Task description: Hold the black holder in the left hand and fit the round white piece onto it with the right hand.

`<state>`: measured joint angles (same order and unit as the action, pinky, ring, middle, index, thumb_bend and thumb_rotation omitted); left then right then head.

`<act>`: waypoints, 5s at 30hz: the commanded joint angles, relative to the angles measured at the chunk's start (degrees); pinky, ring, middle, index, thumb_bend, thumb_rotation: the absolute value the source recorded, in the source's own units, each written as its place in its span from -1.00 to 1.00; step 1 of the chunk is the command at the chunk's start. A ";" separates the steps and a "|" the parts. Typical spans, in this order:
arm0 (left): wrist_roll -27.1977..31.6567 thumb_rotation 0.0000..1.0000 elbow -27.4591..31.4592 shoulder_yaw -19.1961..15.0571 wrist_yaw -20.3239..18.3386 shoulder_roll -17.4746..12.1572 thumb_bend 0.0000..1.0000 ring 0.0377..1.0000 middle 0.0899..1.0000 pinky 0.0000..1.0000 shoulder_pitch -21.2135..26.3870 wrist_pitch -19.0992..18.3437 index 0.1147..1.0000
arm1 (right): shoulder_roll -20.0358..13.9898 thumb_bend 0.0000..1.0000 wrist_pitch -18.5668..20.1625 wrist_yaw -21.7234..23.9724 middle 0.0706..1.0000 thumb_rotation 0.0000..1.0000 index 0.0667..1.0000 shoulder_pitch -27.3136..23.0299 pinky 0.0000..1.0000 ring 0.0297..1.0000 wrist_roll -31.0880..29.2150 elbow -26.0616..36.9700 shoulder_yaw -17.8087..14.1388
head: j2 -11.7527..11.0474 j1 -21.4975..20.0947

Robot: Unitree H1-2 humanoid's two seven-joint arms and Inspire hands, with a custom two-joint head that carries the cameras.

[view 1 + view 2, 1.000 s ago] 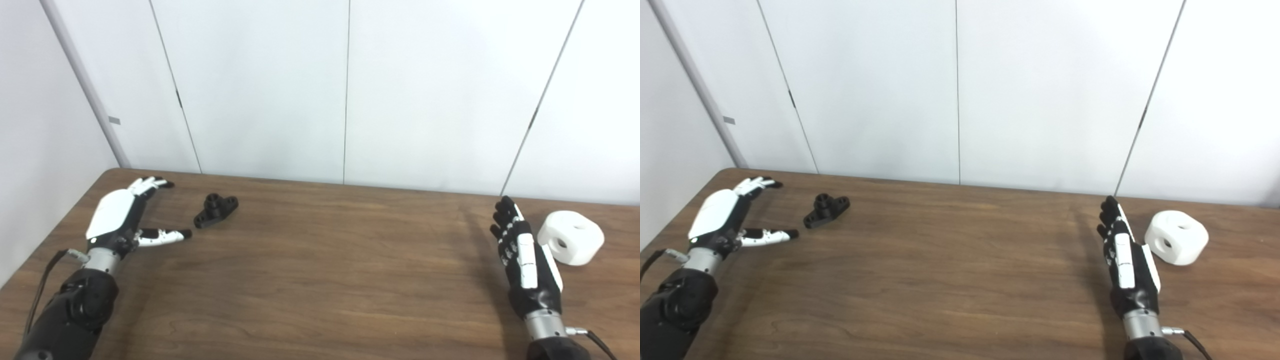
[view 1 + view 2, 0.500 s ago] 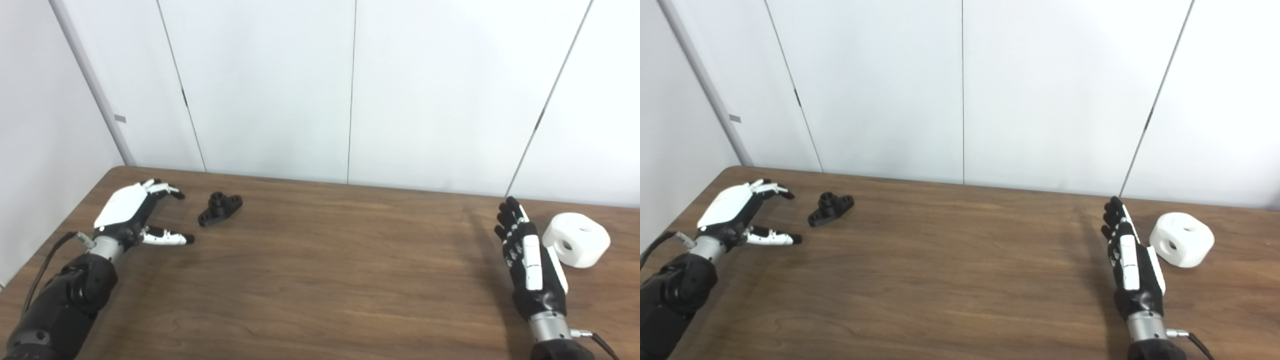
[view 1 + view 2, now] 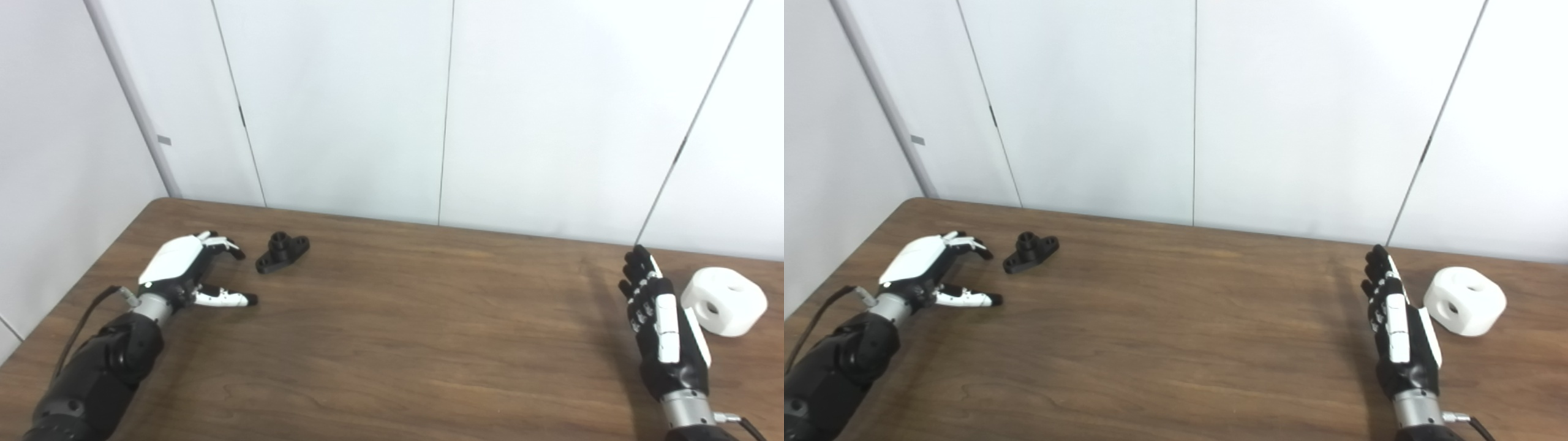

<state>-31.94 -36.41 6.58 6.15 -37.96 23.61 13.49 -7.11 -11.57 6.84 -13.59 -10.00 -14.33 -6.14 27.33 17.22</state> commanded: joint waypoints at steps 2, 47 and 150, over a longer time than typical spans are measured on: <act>-1.23 -0.13 -1.39 0.88 2.13 -0.20 0.85 0.92 0.71 0.98 3.20 0.08 0.37 | -0.23 -0.25 0.00 1.07 0.97 1.00 0.95 3.44 1.00 1.00 -1.75 -1.25 -0.57 | -0.08 0.63; 0.86 -0.37 -14.08 5.72 5.08 2.53 0.95 0.83 0.64 0.92 9.51 3.04 0.33 | 1.31 -0.31 4.51 0.26 0.94 1.00 0.94 6.13 1.00 1.00 -2.19 8.97 -0.10 | -0.73 2.06; 0.23 -0.74 -23.79 13.46 9.75 5.36 0.93 0.80 0.65 0.82 15.81 5.24 0.33 | 2.48 -0.25 3.58 -0.29 0.93 1.00 0.92 6.22 1.00 0.99 -1.19 8.41 0.70 | -1.11 0.71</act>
<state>-29.47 -59.50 18.58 16.01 -33.37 38.46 17.81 -5.27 -7.09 6.66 -8.08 -11.43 -5.60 -5.78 26.19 17.93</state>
